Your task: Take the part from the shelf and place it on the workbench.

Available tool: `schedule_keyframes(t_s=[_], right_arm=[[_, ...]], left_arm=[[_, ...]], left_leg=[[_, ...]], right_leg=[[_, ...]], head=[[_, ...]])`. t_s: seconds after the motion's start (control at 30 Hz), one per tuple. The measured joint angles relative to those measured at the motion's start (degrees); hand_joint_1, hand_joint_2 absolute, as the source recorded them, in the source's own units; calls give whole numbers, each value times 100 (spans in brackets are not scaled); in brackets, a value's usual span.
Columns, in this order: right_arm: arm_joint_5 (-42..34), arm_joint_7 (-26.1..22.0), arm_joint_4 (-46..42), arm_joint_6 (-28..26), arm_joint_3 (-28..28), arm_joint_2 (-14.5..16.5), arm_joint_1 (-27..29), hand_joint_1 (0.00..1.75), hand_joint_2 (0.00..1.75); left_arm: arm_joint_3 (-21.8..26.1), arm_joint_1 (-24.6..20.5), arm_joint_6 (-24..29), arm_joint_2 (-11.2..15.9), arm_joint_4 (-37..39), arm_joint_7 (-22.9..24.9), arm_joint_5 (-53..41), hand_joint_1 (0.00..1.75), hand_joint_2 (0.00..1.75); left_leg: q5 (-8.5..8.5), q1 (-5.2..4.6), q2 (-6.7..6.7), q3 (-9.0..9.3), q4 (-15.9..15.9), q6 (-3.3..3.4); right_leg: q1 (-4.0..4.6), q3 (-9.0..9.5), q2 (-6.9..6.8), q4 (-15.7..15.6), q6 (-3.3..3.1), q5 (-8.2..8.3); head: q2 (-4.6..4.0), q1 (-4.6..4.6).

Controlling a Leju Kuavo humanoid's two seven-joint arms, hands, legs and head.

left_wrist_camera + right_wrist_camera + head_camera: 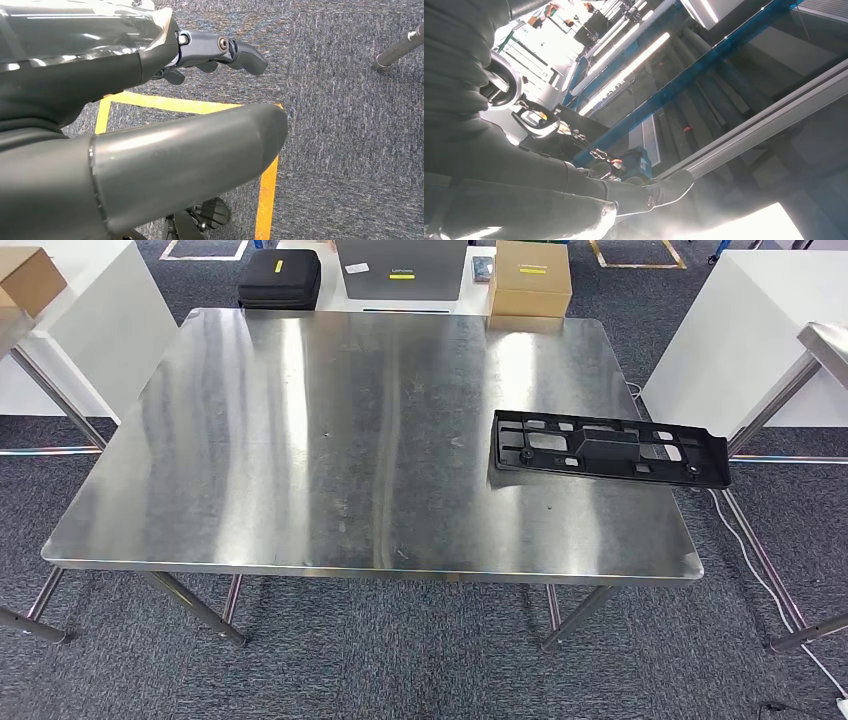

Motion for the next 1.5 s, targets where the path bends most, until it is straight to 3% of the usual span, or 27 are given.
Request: schedule_keyframes(t_s=[0.4, 0.47, 0.53, 0.57, 0.6, 0.67, 0.73, 0.77, 0.83, 0.93, 1.0, 1.2, 1.5], right_arm=[[-5, 0, 0, 0, 0, 0, 0, 0, 175], [-248, -33, 68, -1, -4, -12, 137, 0, 175], [-891, -491, 633, 5, -13, -33, 273, 0, 175], [-1169, -1055, 1235, 8, -44, -37, 8, 0, 175], [-1256, -1845, 1994, 12, -84, -37, -615, 0, 175], [-1036, -4008, 3566, 26, -152, -38, -2196, 0, 175], [-891, -6412, 4590, 125, -110, -58, -3152, 0, 175], [-944, -7327, 4862, 265, -64, -52, -3488, 0, 175], [-1099, -8230, 5044, 753, 15, -15, -4028, 0, 175], [-1269, -8092, 4771, 1511, 49, 53, -4479, 0, 175], [-1229, -8038, 4630, 1695, 58, 93, -4691, 0, 175], [-1160, -8028, 3934, 2544, 77, 127, -4830, 0, 175], [-1027, -8024, 3806, 2760, 95, 144, -5068, 0, 175]], left_arm=[[0, 0, 2, 1, 0, 4, -1, 0, 0], [-4, -1, 71, 1, 1, 230, -77, 0, 0], [-19, -1, 199, -4, 2, 803, -215, 0, 0], [-26, 6, 252, -10, 3, 1071, -274, 0, 0], [-30, 21, 283, -20, 3, 1235, -309, 0, 0], [-30, 74, 312, -41, 5, 1339, -354, 0, 0], [-29, 122, 317, -57, 8, 1378, -385, 0, 0], [-30, 128, 309, -59, 9, 1392, -401, 0, 0], [-30, 101, 255, -45, 9, 1410, -422, 0, 0], [-31, 76, 151, -1, 5, 1402, -428, 0, 0], [-30, 82, 122, 11, 6, 1388, -427, 0, 0], [-5, 85, 141, 13, 5, 1362, -410, 0, 0], [33, 85, 151, 40, 7, 1346, -387, 0, 0]], left_leg=[[0, 0, 0, 0, 0, 0], [0, 0, 0, 8, 1, 0], [-4, 7, -11, 27, 2, 5], [1, 9, -39, 24, 3, 13], [9, 13, -79, 11, 3, 22], [28, 18, -159, -24, 5, 39], [19, 1, -143, -26, 4, 36], [7, -18, -109, -27, 3, 39], [-13, -49, -43, -16, 1, 48], [-36, -45, -18, 23, -2, 48], [-32, -40, -17, 24, -3, 51], [-26, -42, -20, 24, -1, 54], [-27, -44, -22, 11, 1, 54]], right_leg=[[0, -1, 0, 0, 0, 0], [0, -4, 0, -1, -1, -1], [7, -1, -9, -11, -1, -1], [9, 3, -40, -17, 0, -1], [12, 11, -82, -27, 0, -1], [17, 34, -169, -44, 2, -2], [3, 62, -157, -43, 12, -2], [-14, 60, -124, -34, 19, -3], [-43, 41, -61, -17, 35, -13], [-41, 35, -33, -14, 41, -37], [-38, 42, -32, -12, 40, -37], [-42, 44, -33, -9, 40, -34], [-44, 77, -33, -10, 41, -34]], head=[[0, 0], [0, -2], [0, -6], [0, -8], [0, -12], [0, 9], [0, 40], [0, 33], [0, -3], [0, -23], [0, -21], [0, -22], [0, -22]])
